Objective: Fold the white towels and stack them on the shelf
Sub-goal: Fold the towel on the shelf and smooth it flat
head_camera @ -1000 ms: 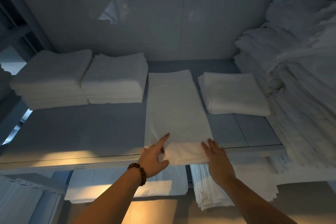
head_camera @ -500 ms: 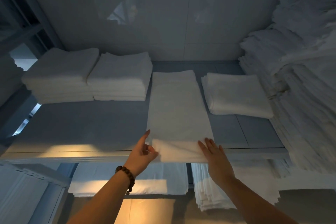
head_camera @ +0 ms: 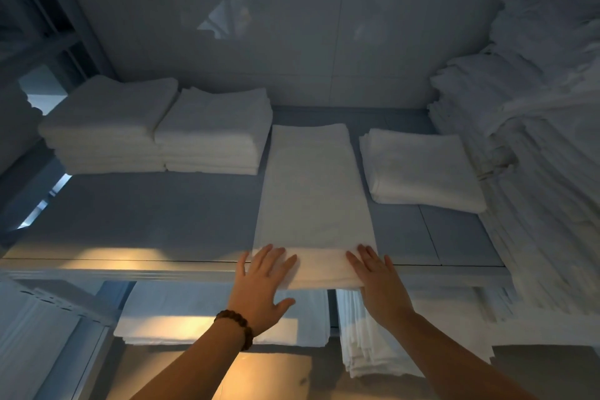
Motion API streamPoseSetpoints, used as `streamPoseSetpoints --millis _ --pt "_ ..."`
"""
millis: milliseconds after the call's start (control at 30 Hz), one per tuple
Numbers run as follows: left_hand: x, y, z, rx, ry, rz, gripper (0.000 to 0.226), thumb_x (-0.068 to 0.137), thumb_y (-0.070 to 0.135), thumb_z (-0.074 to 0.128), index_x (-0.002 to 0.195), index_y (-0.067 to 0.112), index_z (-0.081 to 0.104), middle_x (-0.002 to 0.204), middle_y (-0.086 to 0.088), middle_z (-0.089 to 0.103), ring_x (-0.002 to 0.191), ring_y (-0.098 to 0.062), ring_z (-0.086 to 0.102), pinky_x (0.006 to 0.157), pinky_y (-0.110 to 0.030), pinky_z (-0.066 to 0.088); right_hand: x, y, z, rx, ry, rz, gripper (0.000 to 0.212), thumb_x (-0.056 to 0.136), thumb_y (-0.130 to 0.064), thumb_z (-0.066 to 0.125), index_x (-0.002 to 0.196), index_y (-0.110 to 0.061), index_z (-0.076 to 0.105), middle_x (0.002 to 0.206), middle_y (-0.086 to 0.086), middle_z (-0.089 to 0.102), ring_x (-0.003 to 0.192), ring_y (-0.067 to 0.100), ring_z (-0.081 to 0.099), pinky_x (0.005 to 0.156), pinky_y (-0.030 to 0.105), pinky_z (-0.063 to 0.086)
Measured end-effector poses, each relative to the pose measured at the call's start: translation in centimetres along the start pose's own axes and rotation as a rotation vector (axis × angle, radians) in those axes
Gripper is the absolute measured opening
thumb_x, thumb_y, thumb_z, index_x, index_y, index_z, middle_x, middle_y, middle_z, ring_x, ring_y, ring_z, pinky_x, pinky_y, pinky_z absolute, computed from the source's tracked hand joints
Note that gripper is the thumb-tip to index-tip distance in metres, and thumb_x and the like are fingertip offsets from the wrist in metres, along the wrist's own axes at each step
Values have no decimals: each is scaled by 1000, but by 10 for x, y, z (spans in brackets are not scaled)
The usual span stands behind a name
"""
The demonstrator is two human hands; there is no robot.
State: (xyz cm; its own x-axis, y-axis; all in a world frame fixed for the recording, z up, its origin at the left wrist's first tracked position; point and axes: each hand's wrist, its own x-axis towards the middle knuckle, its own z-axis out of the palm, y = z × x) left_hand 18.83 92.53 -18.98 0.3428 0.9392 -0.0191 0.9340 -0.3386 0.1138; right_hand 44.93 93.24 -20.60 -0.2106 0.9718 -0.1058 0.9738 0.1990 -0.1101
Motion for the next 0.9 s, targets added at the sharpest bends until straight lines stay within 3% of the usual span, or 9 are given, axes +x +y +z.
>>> streamPoseSetpoints --millis 67,200,400,567,633,700,767,833,900 --pt "10 1 9 133 -101 49 77 89 59 42 148 36 -1 159 4 -5 145 -23 -9 110 -56 -17 0 1 1 -6 8 -13 74 90 3 38 150 -25 5 160 3 -2 147 19 -5 116 39 -9" --pt "20 -4 14 157 -152 -28 86 88 1 45 148 28 -9 158 -3 -11 145 -23 -9 114 -51 -6 -2 6 2 -38 -7 -24 81 86 9 37 150 -26 1 159 3 -5 147 20 -7 116 39 -10" --pt "17 -21 11 130 -183 34 69 97 18 42 150 24 -1 159 -1 -3 146 -19 -1 116 -45 -2 -6 3 2 -41 -15 8 77 89 4 38 150 -26 3 160 3 -4 147 19 -5 117 41 -5" --pt "18 -17 13 182 -165 17 74 93 46 45 149 22 2 159 -6 2 146 -24 3 114 -52 0 -8 -1 0 -36 -25 39 70 94 -3 37 150 -25 2 160 3 -5 147 19 -5 118 41 -4" --pt "20 -8 18 224 -149 -11 76 92 34 50 148 17 1 158 -12 2 145 -29 3 113 -56 2 -7 -5 2 -25 -31 62 69 95 -6 38 150 -25 1 159 3 -7 147 20 -6 117 41 -5" --pt "23 -4 21 236 -134 -46 77 90 13 51 147 14 0 157 -16 0 145 -33 1 113 -58 3 -8 -7 3 -29 -43 55 65 98 -33 36 150 -24 -2 156 2 -13 146 20 -8 117 43 -5" --pt "24 -4 25 242 -117 -51 77 89 5 47 148 12 -2 157 -18 -1 144 -35 1 113 -57 4 -9 -8 3 -56 -68 41 78 92 -59 33 149 -24 -7 152 -1 -19 143 19 -16 118 47 -6" --pt "22 -8 29 242 -114 -31 76 90 2 43 148 12 -5 157 -17 -3 144 -34 -2 114 -54 5 -7 -8 2 -122 -76 39 80 93 -52 40 149 -22 -9 155 4 -18 145 21 -14 117 50 -6" --pt "21 -13 27 248 -126 -2 76 90 2 42 148 13 -5 157 -16 -3 145 -32 -1 115 -51 4 -5 -10 0 -183 -59 47 72 97 -23 40 149 -19 -9 159 8 -10 147 23 -7 117 50 -5"
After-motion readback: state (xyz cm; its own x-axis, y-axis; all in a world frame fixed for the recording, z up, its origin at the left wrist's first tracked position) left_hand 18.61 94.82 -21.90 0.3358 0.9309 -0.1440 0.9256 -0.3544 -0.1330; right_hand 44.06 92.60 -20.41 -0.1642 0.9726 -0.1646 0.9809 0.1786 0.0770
